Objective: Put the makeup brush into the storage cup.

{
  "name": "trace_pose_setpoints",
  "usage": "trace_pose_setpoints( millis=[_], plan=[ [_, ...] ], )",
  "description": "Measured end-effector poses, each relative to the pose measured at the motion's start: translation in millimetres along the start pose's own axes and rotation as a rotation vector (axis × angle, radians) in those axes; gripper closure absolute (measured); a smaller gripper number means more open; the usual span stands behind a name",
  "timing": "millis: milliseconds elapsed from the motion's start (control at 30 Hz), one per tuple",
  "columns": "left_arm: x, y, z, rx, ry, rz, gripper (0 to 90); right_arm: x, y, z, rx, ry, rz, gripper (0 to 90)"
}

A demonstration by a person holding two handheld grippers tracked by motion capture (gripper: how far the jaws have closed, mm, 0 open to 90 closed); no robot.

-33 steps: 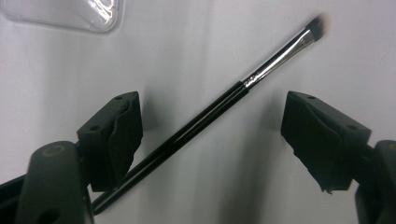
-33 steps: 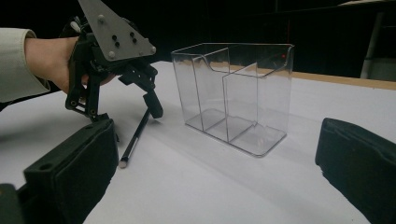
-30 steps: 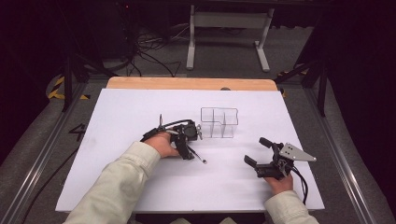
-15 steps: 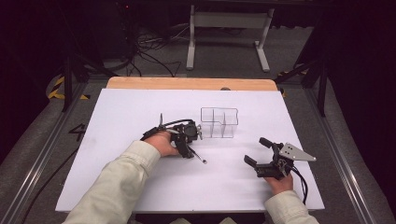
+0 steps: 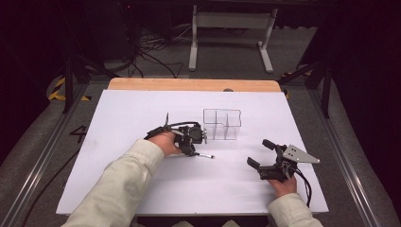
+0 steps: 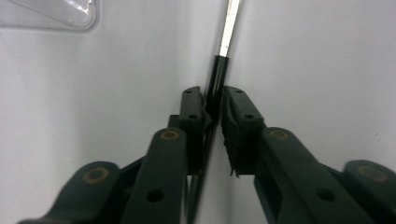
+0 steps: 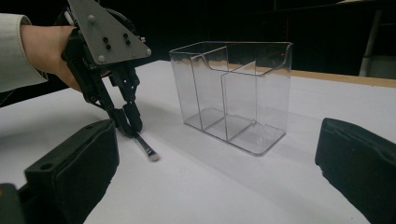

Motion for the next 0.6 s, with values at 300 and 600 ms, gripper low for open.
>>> trace_pose_setpoints(
  millis=[300, 600],
  plan=[
    [-0.6, 1.5, -2.7, 0.007, -0.025, -0.006, 82.9, 0.2, 0.0, 0.0, -0.002, -0.003, 0.002, 0.0],
    [-14.1, 4.2, -2.6, 0.001, 0.043, 0.019, 83.0, 0.2, 0.1, 0.0, -0.001, -0.004, 0.001, 0.0]
  ],
)
Point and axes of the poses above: each handheld gripper's, and its own axes: x roughly forward along the jaws, z roughly out of its underside, y roughly to its right, the point moved 1 cm from there along x, roughly forward along the jaws, and after that the axes turned 6 degrees about -x, right-handed, at the moved point
